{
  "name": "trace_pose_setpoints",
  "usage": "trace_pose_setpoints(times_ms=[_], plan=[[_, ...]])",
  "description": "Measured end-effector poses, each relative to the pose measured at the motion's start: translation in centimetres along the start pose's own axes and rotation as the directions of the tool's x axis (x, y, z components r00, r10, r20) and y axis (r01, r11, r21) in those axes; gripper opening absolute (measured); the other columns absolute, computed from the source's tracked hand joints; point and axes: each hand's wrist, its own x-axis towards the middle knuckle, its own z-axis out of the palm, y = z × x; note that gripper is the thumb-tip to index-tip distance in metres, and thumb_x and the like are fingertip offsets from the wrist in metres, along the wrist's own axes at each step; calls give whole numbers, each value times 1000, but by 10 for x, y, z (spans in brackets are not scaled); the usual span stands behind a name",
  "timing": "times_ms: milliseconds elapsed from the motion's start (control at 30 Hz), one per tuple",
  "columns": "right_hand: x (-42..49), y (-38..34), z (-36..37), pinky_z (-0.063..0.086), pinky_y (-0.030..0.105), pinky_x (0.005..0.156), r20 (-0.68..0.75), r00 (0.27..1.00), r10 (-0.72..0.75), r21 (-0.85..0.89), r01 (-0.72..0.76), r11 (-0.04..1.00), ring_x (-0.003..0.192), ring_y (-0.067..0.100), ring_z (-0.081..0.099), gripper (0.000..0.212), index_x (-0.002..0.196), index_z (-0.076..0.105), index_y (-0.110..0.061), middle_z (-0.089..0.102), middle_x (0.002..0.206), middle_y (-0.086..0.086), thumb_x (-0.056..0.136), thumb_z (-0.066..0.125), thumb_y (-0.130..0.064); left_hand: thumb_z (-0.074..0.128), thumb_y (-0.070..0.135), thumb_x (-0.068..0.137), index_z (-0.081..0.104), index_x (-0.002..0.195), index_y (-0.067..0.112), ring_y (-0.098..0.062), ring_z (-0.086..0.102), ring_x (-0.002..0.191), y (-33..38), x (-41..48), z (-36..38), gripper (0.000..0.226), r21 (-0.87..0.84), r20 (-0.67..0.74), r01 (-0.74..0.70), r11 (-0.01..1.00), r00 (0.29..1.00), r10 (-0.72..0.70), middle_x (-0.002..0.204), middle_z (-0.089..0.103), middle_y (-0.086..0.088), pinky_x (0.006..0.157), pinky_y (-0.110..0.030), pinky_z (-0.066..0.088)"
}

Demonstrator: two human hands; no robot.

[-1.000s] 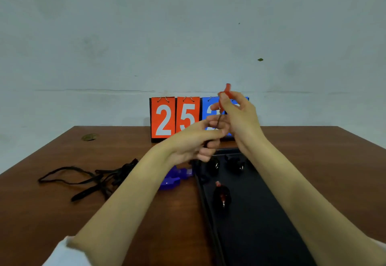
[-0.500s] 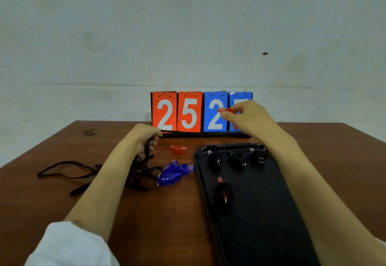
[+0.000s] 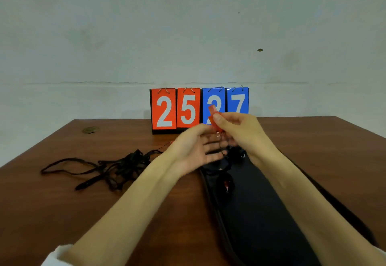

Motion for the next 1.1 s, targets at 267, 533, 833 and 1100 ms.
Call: trace_pose_setpoints(times_ms=[267,533,833,1100], plan=[[-11,12,0,47,12,59,-4,1000,27,-67,-27,997,75,3,63,20,94,68,-17,68,83,-5,80,70,-31,48,18,96,62,108,3,-16,67,75,-23,-6,-3,24,128,-48,-116,985,991,123,82,68,-8,75,-29,55],[-12,16,3,48,24,75,-68,992,102,231,-84,969,92,9,63,8,92,69,-18,71,92,-5,87,63,-21,47,25,97,52,105,9,-6,29,37,-25,-17,6,19,415,-82,-221,882,957,278,60,47,0,36,-18,21],[-1,27,-28,48,19,59,-170,985,20,-56,-30,998,69,7,68,12,96,68,-13,73,78,-2,87,64,-20,60,25,89,69,84,19,-1,56,53,-18,-23,-31,12,864,19,-237,444,896,443,60,62,4,69,-19,47],[-11,33,-18,56,21,63,356,930,91,-395,61,917,73,9,71,3,85,63,-19,72,80,-1,87,62,-17,61,21,87,66,83,31,5,61,74,-5,-28,-36,11,858,-9,-275,433,836,548,79,68,13,70,-10,46]])
